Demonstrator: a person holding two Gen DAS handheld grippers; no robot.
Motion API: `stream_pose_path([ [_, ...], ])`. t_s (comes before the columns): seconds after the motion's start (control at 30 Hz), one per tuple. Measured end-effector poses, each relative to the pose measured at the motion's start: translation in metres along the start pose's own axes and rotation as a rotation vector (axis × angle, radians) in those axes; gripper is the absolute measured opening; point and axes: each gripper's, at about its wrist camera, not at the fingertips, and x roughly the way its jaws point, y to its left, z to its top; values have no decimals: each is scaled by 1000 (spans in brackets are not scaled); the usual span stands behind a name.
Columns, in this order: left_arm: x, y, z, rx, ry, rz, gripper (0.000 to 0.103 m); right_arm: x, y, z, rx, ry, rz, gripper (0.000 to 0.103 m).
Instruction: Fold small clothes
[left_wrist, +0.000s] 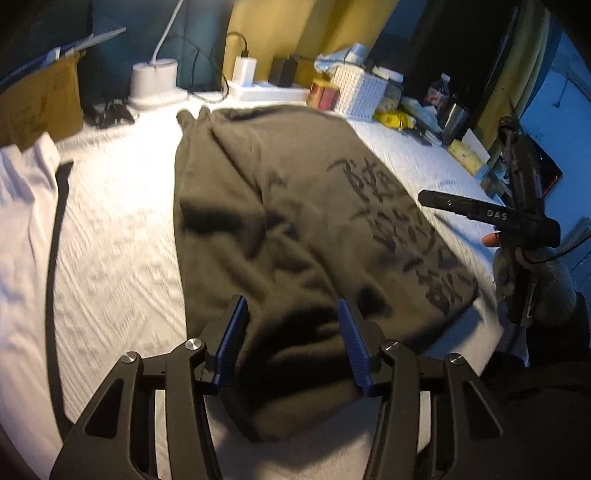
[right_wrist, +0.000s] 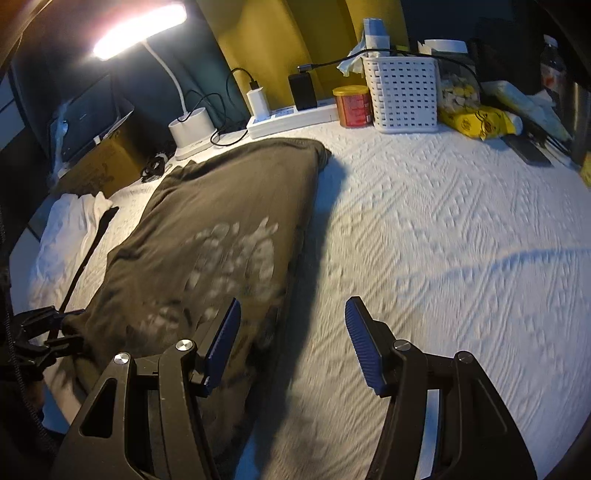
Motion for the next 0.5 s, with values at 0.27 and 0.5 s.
stream_pose_path([
  [0.27, -26, -15, -15, 36, -82, -21, 5, -9, 13, -33, -12, 25, 18, 62],
  [0.5, -36, -22, -25, 52, -102, -33, 4, -26, 23, -58, -29, 32, 17, 62],
])
